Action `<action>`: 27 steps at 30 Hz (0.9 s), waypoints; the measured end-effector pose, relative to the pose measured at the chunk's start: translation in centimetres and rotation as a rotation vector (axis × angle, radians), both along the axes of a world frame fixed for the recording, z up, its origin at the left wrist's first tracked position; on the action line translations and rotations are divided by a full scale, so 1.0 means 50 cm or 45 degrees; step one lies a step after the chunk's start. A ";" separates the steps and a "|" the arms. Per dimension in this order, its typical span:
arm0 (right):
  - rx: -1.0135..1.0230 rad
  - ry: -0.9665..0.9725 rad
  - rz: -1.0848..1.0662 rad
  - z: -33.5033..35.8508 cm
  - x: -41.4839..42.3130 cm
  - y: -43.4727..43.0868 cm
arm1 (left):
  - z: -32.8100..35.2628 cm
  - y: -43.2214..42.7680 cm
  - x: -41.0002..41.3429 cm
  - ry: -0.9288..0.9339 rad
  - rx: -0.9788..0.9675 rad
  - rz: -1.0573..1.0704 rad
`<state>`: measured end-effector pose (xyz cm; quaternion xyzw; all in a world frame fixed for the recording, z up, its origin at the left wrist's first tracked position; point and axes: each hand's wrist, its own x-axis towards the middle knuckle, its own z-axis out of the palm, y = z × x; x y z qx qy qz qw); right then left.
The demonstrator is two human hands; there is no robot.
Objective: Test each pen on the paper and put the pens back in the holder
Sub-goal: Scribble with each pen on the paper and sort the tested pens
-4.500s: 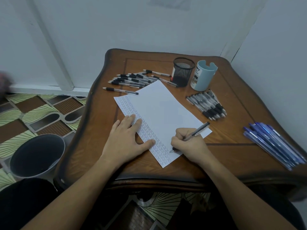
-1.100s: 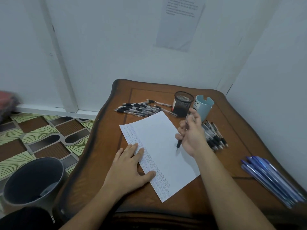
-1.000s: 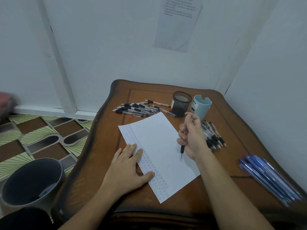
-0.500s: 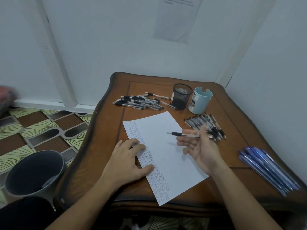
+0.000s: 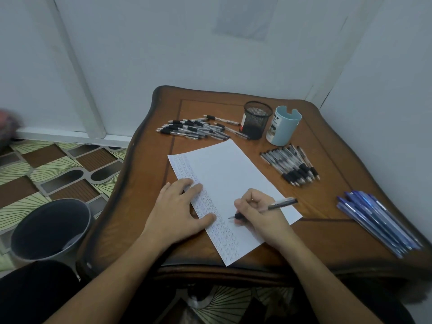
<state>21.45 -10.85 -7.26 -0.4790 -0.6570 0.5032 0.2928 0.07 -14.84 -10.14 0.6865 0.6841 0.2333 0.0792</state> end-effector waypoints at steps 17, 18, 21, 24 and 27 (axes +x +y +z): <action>0.169 0.067 -0.108 -0.043 0.023 -0.046 | 0.000 0.002 -0.001 0.210 -0.199 -0.038; 0.183 0.075 -0.111 -0.042 0.024 -0.047 | 0.001 0.002 0.000 0.213 -0.207 -0.040; 0.211 0.079 -0.117 -0.042 0.026 -0.046 | 0.002 0.003 0.001 0.243 -0.233 -0.048; 0.203 0.050 -0.110 -0.042 0.028 -0.047 | 0.004 0.002 0.002 0.238 -0.249 -0.054; 0.202 0.042 -0.107 -0.040 0.025 -0.048 | 0.005 0.002 0.002 0.239 -0.268 -0.059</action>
